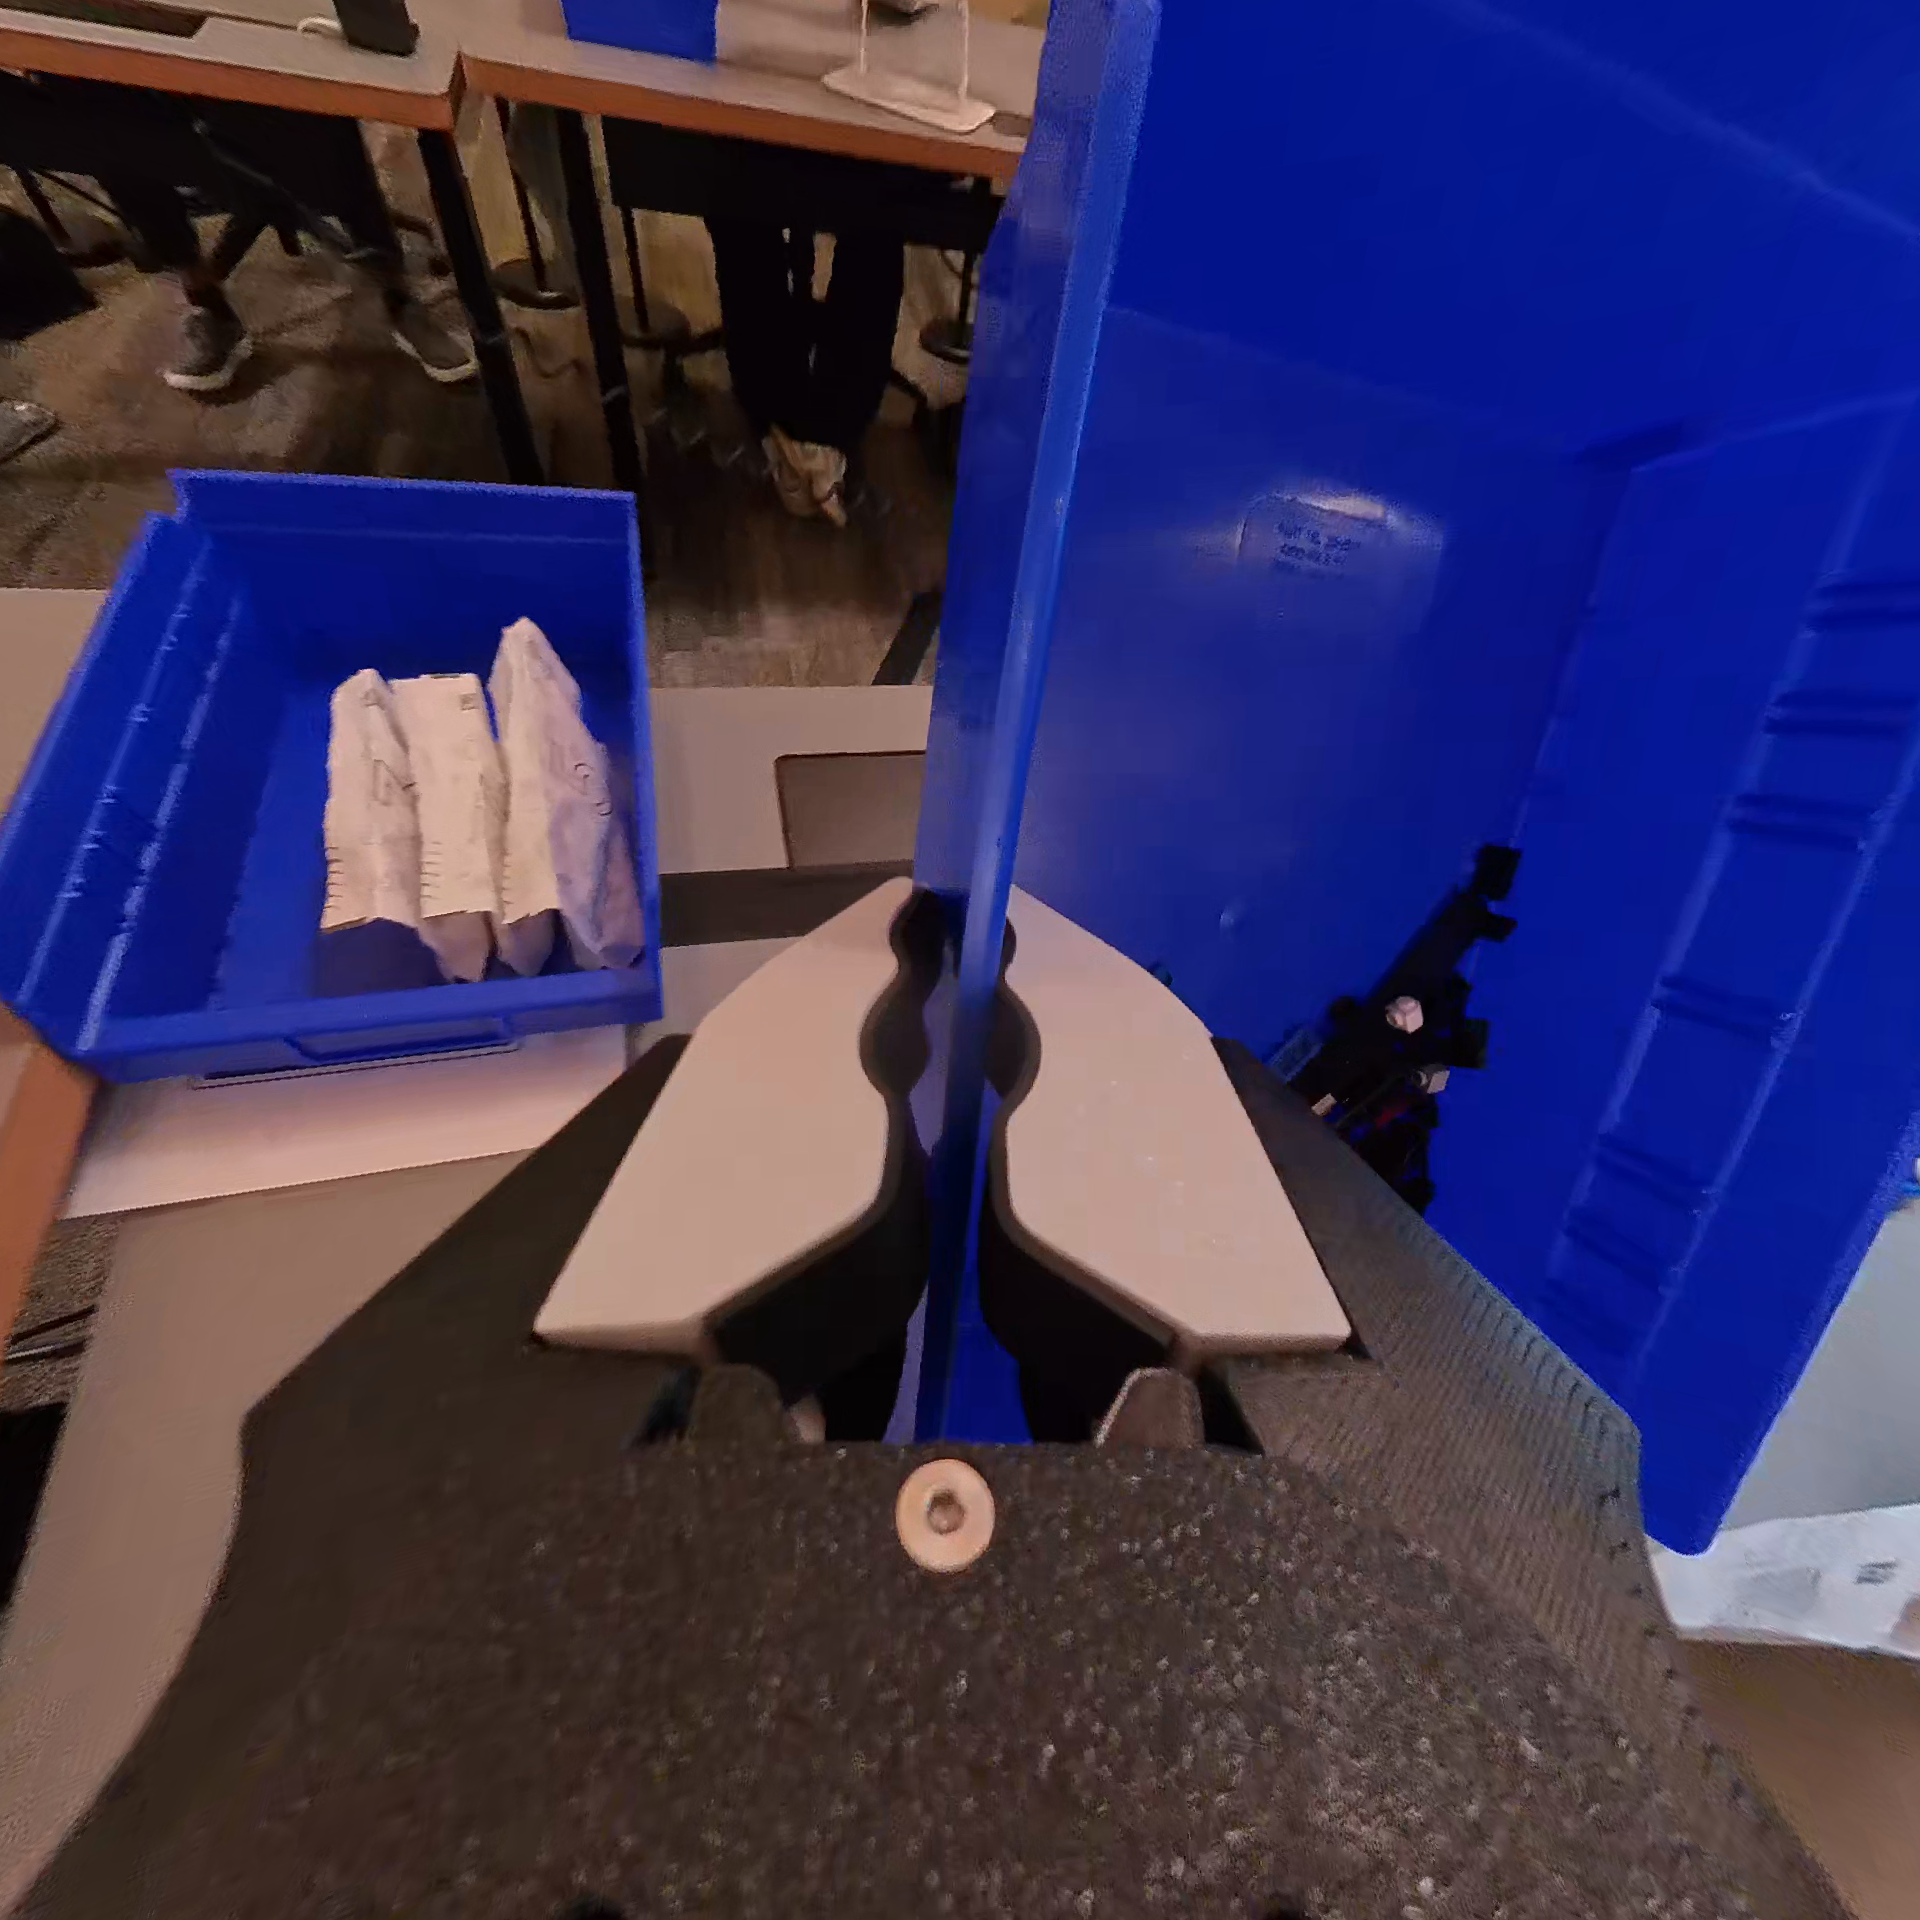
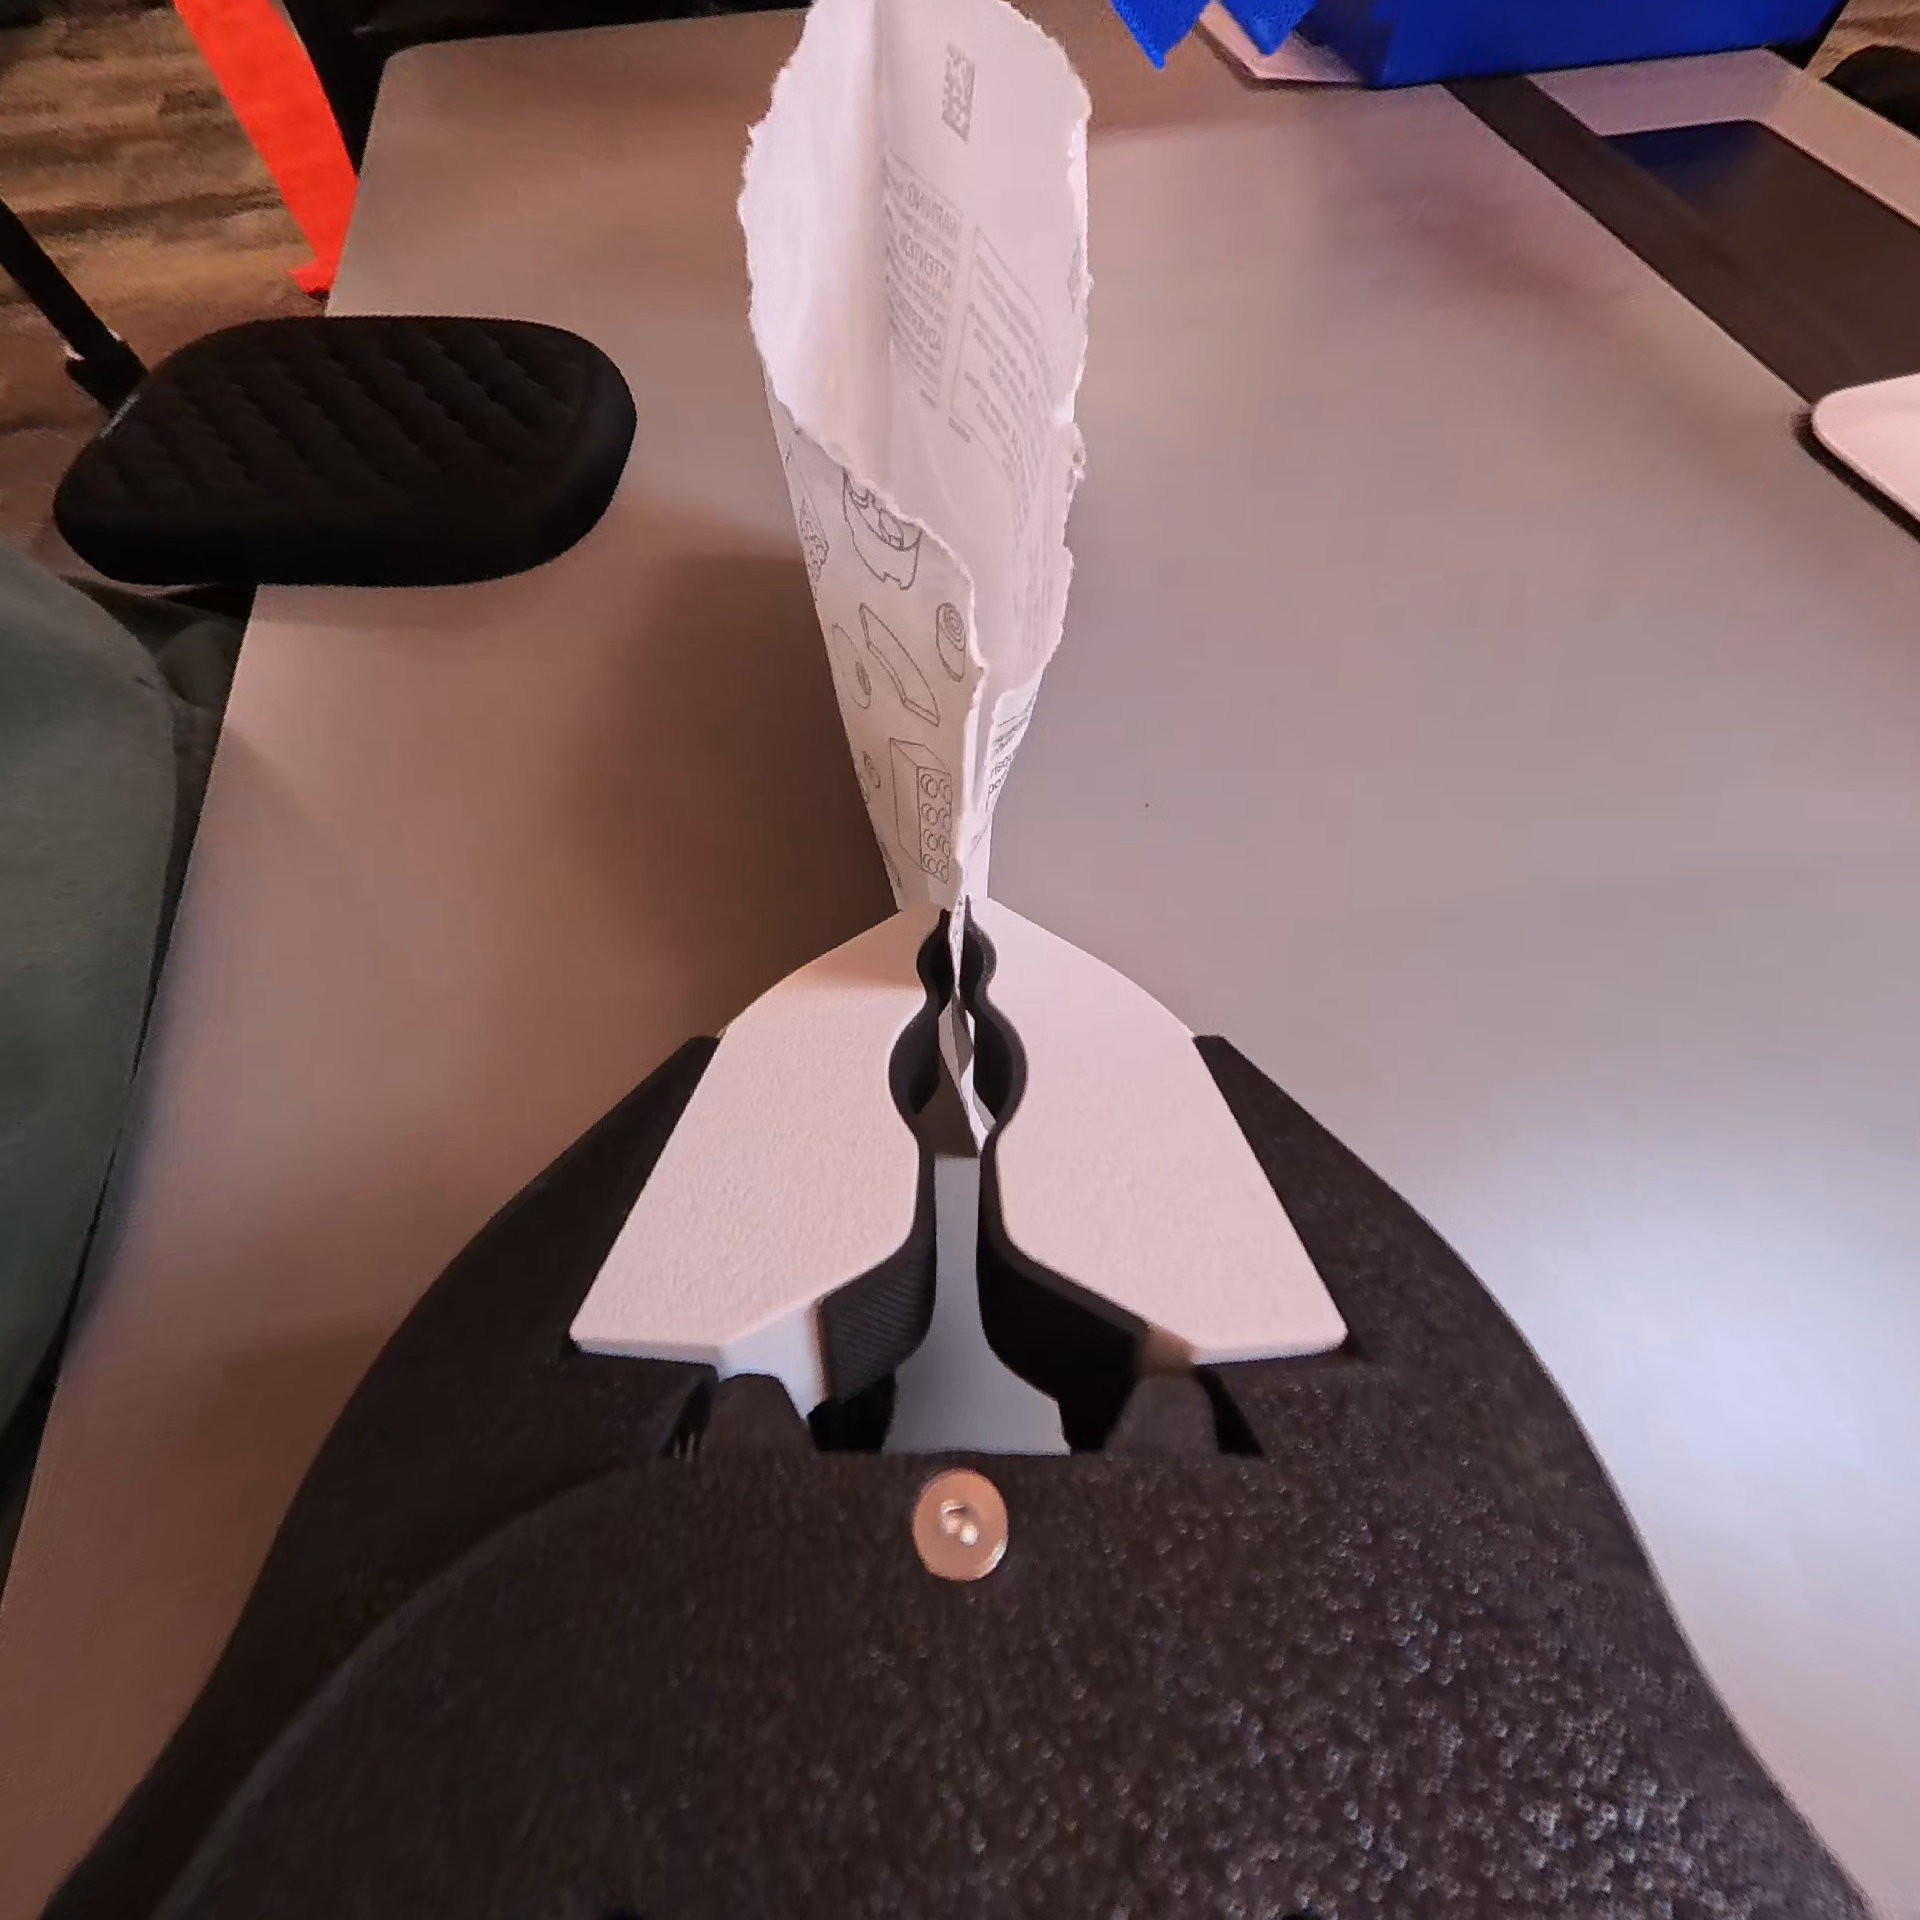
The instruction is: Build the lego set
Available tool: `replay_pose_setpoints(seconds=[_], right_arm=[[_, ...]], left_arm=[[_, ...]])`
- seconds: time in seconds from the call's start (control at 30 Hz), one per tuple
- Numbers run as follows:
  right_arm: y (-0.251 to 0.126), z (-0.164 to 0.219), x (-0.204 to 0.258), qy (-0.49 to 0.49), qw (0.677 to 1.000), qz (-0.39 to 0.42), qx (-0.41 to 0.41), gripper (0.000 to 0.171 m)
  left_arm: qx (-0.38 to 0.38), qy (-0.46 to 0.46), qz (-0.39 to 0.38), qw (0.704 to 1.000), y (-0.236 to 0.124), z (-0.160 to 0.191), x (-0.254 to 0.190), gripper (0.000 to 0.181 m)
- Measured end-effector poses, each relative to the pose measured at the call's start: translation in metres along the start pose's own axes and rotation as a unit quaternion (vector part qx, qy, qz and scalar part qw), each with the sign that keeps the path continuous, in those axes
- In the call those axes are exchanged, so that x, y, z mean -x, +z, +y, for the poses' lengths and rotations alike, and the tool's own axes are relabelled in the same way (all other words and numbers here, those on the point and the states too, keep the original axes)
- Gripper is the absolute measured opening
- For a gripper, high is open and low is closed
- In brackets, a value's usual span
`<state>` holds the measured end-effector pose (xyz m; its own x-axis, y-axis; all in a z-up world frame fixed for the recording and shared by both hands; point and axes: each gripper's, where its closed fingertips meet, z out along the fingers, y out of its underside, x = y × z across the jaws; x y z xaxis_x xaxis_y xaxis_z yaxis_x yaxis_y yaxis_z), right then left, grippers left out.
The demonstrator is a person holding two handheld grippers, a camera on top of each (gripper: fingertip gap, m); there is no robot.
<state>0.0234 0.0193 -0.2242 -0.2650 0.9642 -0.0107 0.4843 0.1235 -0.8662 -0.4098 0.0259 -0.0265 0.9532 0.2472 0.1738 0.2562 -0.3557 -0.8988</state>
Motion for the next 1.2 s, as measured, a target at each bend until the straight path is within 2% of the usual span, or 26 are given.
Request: replay_pose_setpoints(seconds=[0.2,0.5,0.7,0.93,1.2], right_arm=[[0.021,-0.012,-0.005,0.004,1.0,-0.009,-0.002,0.0],[0.045,-0.026,-0.018,0.021,1.0,-0.015,0.011,0.0],[0.056,-0.033,-0.025,0.026,1.0,-0.013,0.009,0.0],[0.058,-0.035,-0.023,-0.013,1.0,0.002,0.008,0.0],[0.06,-0.039,-0.023,-0.055,0.997,0.046,0.013,0.001]], left_arm=[[-0.014,0.021,0.031,0.999,0.008,-0.016,-0.042,0.007],[-0.03,0.033,0.094,0.995,-0.005,-0.039,-0.095,0.007],[-0.009,0.019,0.131,0.991,-0.006,-0.035,-0.115,0.007],[0.019,0.032,0.103,0.994,0.013,-0.008,-0.121,0.007],[-0.022,0.068,0.059,0.996,0.013,-0.019,-0.134,0.006]])
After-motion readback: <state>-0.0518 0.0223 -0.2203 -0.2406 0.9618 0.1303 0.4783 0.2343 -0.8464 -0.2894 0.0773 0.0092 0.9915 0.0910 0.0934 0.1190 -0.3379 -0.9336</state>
